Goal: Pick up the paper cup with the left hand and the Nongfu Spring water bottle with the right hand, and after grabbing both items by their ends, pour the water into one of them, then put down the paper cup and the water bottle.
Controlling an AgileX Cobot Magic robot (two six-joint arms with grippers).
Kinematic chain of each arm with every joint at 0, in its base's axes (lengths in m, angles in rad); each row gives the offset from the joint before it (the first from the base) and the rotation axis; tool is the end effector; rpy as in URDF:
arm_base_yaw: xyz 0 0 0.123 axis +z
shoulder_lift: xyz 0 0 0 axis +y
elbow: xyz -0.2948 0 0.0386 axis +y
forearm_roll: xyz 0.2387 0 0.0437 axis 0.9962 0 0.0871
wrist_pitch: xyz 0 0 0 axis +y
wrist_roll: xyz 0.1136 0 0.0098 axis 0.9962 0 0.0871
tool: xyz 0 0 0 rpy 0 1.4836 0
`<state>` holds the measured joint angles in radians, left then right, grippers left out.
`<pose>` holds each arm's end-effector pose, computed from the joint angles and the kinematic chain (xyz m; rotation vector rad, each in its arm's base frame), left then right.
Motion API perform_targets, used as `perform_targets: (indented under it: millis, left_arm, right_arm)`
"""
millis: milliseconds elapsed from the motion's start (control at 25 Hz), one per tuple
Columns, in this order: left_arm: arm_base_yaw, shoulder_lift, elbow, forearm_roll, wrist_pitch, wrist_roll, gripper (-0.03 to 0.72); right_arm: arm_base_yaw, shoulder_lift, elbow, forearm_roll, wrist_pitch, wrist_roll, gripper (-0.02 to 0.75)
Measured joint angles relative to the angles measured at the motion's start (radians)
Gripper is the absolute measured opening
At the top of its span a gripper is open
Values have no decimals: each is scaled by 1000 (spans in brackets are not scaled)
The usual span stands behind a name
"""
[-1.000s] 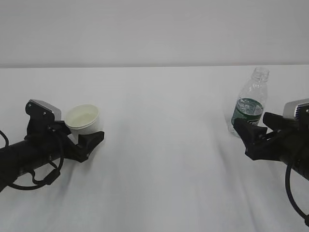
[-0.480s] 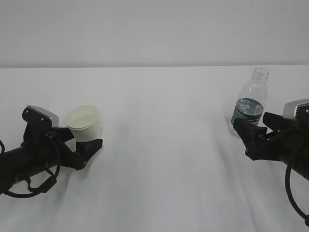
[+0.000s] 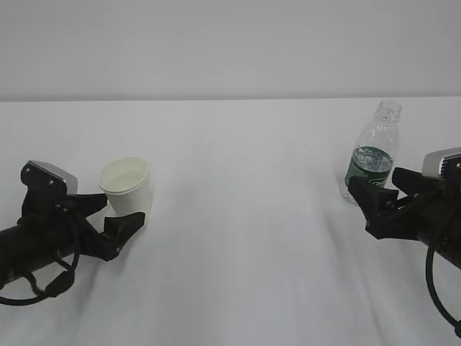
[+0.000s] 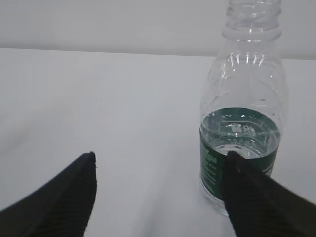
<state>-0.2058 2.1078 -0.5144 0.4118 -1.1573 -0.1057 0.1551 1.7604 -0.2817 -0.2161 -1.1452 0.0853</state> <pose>0.3054 -0.1064 0.0773 0.5105 1.8842 -0.4568 0.2605 0.0633 0.1432 -0.2846 1.8080 0.2851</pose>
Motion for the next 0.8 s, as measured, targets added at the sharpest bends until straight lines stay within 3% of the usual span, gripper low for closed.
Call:
perform_targets:
  millis: [800]
  left_arm:
    - [0, -192, 133, -47, 0, 10, 666]
  right_arm:
    - [0, -2, 3, -56, 0, 42, 587]
